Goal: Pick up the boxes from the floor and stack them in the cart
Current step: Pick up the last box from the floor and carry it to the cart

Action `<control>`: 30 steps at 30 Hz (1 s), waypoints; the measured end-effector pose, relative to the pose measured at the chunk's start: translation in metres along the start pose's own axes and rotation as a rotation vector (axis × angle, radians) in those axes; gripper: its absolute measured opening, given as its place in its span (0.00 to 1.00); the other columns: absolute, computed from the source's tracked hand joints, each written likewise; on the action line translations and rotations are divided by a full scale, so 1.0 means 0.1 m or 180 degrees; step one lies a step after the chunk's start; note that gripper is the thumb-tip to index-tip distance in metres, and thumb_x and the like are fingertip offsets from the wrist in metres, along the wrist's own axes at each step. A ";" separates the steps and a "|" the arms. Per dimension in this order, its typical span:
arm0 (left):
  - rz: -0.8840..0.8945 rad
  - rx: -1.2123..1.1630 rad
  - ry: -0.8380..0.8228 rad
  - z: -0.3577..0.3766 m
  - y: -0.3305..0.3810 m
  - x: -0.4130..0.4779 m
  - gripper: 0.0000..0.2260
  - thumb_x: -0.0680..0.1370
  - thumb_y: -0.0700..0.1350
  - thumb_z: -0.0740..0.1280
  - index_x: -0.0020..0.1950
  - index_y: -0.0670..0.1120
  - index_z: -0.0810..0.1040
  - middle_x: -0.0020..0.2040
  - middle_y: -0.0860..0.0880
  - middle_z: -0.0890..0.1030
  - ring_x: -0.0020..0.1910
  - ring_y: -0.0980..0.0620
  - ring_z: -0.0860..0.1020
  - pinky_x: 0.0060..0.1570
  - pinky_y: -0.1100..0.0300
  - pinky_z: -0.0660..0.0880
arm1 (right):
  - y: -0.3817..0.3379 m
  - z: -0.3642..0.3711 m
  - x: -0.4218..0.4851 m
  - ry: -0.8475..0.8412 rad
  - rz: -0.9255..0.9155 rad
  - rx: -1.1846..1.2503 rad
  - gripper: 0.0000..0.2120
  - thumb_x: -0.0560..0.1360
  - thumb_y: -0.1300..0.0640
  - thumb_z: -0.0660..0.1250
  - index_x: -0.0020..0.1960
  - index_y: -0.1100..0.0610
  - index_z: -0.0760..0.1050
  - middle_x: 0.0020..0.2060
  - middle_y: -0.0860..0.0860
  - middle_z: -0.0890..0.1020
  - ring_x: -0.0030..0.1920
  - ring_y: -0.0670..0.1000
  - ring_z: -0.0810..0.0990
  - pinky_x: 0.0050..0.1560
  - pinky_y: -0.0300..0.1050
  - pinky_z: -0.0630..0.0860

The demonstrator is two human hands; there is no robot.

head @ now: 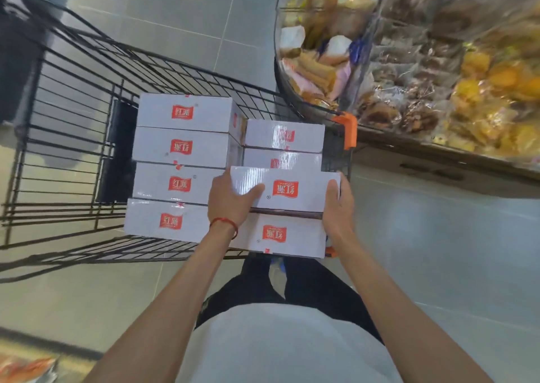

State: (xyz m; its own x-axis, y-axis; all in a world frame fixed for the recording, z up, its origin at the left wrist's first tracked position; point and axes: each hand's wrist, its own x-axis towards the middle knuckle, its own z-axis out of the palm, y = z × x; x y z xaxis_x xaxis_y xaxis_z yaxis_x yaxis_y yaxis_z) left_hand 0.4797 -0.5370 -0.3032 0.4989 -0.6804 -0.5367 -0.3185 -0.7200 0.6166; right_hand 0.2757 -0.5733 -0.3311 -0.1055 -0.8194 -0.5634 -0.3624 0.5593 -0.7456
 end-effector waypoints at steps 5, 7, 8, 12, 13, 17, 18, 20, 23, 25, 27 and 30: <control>-0.0103 0.0394 0.0079 0.09 -0.15 0.03 0.28 0.70 0.62 0.75 0.63 0.49 0.72 0.59 0.46 0.74 0.58 0.46 0.75 0.56 0.48 0.79 | 0.16 0.03 0.04 -0.0160 0.0096 -0.0152 0.12 0.86 0.42 0.52 0.64 0.44 0.68 0.54 0.46 0.81 0.52 0.48 0.84 0.50 0.49 0.84; -0.0127 0.0509 0.0131 0.14 -0.19 0.05 0.29 0.69 0.63 0.75 0.63 0.50 0.72 0.59 0.47 0.74 0.57 0.46 0.76 0.56 0.48 0.80 | 0.19 0.03 0.05 -0.0197 0.0098 -0.0178 0.11 0.86 0.43 0.52 0.63 0.45 0.67 0.54 0.47 0.81 0.52 0.49 0.84 0.49 0.47 0.84; -0.0129 0.0549 0.0162 0.16 -0.19 0.04 0.30 0.69 0.64 0.75 0.63 0.50 0.72 0.59 0.47 0.74 0.58 0.46 0.76 0.56 0.48 0.80 | 0.21 0.02 0.05 -0.0207 0.0112 -0.0190 0.10 0.86 0.43 0.52 0.63 0.44 0.67 0.55 0.47 0.81 0.52 0.49 0.84 0.49 0.47 0.84; -0.0077 0.0518 0.0366 0.26 -0.21 0.01 0.34 0.69 0.58 0.77 0.69 0.47 0.68 0.66 0.46 0.70 0.63 0.46 0.73 0.57 0.50 0.78 | 0.28 0.03 0.09 -0.0310 0.0137 -0.0199 0.15 0.86 0.40 0.53 0.69 0.44 0.65 0.59 0.47 0.80 0.55 0.50 0.84 0.55 0.54 0.84; -0.0052 0.0518 0.0407 0.27 -0.21 0.01 0.35 0.70 0.57 0.77 0.70 0.47 0.67 0.67 0.45 0.69 0.63 0.45 0.73 0.57 0.51 0.77 | 0.29 0.03 0.10 -0.0341 0.0128 -0.0201 0.16 0.85 0.40 0.54 0.69 0.43 0.65 0.60 0.47 0.80 0.56 0.51 0.84 0.56 0.56 0.84; -0.0097 0.0765 0.0378 0.28 -0.22 0.02 0.35 0.71 0.56 0.76 0.73 0.48 0.65 0.69 0.45 0.67 0.66 0.44 0.70 0.57 0.49 0.77 | 0.29 0.00 0.13 -0.0472 0.0068 -0.0142 0.13 0.86 0.42 0.54 0.68 0.44 0.65 0.60 0.48 0.80 0.57 0.51 0.84 0.57 0.57 0.83; -0.0113 0.0866 0.0373 0.27 -0.21 0.01 0.34 0.72 0.56 0.76 0.73 0.48 0.65 0.69 0.45 0.67 0.67 0.43 0.69 0.57 0.47 0.77 | 0.29 -0.01 0.13 -0.0532 0.0041 -0.0133 0.12 0.86 0.43 0.55 0.68 0.44 0.65 0.60 0.48 0.80 0.57 0.51 0.84 0.58 0.56 0.83; -0.0099 0.0988 0.0361 0.25 -0.21 0.01 0.33 0.73 0.54 0.76 0.73 0.49 0.65 0.68 0.45 0.68 0.67 0.42 0.68 0.56 0.45 0.78 | 0.30 -0.03 0.13 -0.0654 0.0008 -0.0118 0.13 0.86 0.43 0.55 0.69 0.45 0.65 0.61 0.48 0.80 0.58 0.51 0.84 0.57 0.55 0.84; -0.0022 0.1070 0.0284 0.19 -0.25 -0.01 0.32 0.75 0.51 0.74 0.75 0.49 0.64 0.67 0.47 0.72 0.66 0.44 0.72 0.57 0.43 0.76 | 0.30 -0.07 0.15 -0.0779 0.0132 -0.0082 0.16 0.85 0.43 0.58 0.71 0.43 0.65 0.62 0.46 0.80 0.58 0.51 0.84 0.57 0.54 0.84; 0.0057 0.1158 0.0246 0.15 -0.31 -0.02 0.32 0.75 0.52 0.73 0.76 0.50 0.64 0.68 0.48 0.74 0.67 0.44 0.73 0.60 0.43 0.75 | 0.29 -0.08 0.16 -0.0822 0.0252 -0.0058 0.18 0.84 0.44 0.61 0.72 0.43 0.64 0.62 0.46 0.80 0.58 0.51 0.84 0.57 0.55 0.84; 0.0234 0.1375 0.0189 0.13 -0.39 -0.05 0.35 0.75 0.56 0.72 0.78 0.51 0.62 0.76 0.46 0.67 0.73 0.42 0.67 0.68 0.42 0.70 | 0.28 -0.08 0.15 -0.0707 0.0360 0.0002 0.21 0.83 0.45 0.63 0.74 0.44 0.63 0.64 0.47 0.79 0.59 0.51 0.84 0.58 0.58 0.83; 0.0273 0.1552 -0.0118 0.10 -0.56 -0.07 0.42 0.74 0.65 0.69 0.82 0.56 0.51 0.83 0.46 0.48 0.81 0.39 0.49 0.77 0.38 0.54 | 0.30 -0.07 0.06 -0.0472 0.0388 0.0094 0.25 0.82 0.49 0.67 0.76 0.45 0.62 0.65 0.45 0.77 0.60 0.51 0.82 0.59 0.58 0.82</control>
State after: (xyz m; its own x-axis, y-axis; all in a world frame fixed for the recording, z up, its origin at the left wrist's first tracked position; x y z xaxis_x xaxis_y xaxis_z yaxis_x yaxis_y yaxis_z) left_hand 0.4862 -0.4928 -0.3396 0.4282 -0.7380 -0.5215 -0.7015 -0.6353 0.3230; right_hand 0.2581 -0.5627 -0.3542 -0.0085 -0.7190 -0.6949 -0.3278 0.6585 -0.6774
